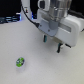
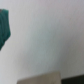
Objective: Open the kcup holder, insert the kcup into the holder, and close the kcup holder
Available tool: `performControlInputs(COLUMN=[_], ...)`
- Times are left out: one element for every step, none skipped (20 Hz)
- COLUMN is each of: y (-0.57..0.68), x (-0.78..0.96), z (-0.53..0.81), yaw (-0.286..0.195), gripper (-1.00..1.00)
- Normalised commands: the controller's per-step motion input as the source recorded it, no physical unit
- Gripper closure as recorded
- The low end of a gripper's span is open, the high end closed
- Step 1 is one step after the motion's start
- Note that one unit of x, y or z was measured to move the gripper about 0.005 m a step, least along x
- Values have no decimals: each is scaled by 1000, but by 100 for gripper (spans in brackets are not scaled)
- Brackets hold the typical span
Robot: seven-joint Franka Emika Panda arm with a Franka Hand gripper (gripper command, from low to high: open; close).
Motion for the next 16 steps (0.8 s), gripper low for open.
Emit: performControlInputs(y=[-688,-691,-689,-684,-683,-679,-674,-666,-661,-655,-643,-635,-634,-640,-641,-637], x=[185,153,128,104,97,103,78,59,47,32,25,24,39,51,47,58], z=[137,122,106,90,86,89,78,64,52,26,18,15,15,14,12,10], yaw=[-202,-205,-208,-213,-214,-217,-219,-224,-225,-228,-231,-233,-233,-231,-231,-233], gripper=[-100,-100,-100,-100,-100,-100,-100,-100,-100,-100,-100,-100,-100,-100,-100,-100])
